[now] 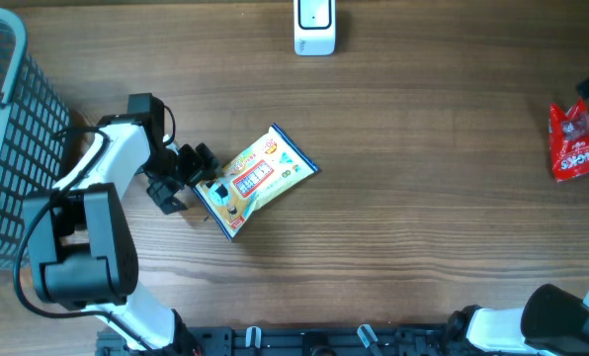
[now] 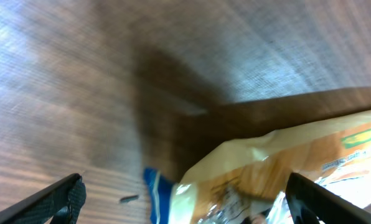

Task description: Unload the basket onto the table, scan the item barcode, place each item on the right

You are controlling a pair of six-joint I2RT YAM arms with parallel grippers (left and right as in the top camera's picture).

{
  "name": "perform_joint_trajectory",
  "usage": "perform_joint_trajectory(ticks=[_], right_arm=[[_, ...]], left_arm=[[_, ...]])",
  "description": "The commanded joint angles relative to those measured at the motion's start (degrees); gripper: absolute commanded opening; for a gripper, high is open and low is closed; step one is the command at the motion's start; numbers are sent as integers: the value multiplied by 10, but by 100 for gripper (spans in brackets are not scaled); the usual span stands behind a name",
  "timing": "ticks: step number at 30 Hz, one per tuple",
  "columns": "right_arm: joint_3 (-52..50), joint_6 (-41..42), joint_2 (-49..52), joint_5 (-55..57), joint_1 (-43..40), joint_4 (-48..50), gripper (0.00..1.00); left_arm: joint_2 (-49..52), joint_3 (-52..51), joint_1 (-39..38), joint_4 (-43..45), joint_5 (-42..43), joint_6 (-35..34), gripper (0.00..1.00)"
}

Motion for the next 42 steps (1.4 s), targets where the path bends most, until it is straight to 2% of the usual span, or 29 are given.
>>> perform_joint_trajectory(ticks=[1, 6, 8, 9, 10, 16, 22, 25, 28, 32, 34, 38, 42], right_arm=[[-4, 3, -1, -4, 1, 0, 100], [-4, 3, -1, -4, 1, 0, 100], [-4, 3, -1, -4, 1, 0, 100], [-4, 3, -1, -4, 1, 0, 100], [-4, 3, -1, -4, 1, 0, 100], [-4, 3, -1, -4, 1, 0, 100], [-4, 3, -1, -4, 1, 0, 100], [-4, 3, -1, -4, 1, 0, 100], [-4, 3, -1, -4, 1, 0, 100], [-4, 3, -1, -4, 1, 0, 100], [-4, 3, -1, -4, 1, 0, 100], [-4, 3, -1, -4, 1, 0, 100], [-4, 3, -1, -4, 1, 0, 100]], left_arm=[[9, 3, 1, 21, 109, 56, 91], [9, 3, 1, 19, 125, 59, 68], [9, 3, 1, 19, 122, 63, 44], [9, 3, 2, 19, 122, 63, 21], [9, 3, 2, 19, 123, 63, 4], [-29, 26, 2, -11, 117, 67, 4], [-164, 72, -37, -59, -15, 66, 4], [-221, 72, -104, -62, -116, 46, 4], [-243, 72, -199, -61, -226, -2, 4], [-208, 70, -382, -65, -414, -99, 4], [-180, 70, -446, -66, -468, -133, 4], [-122, 70, -538, -67, -535, -199, 4], [-111, 70, -542, -72, -525, -256, 4]])
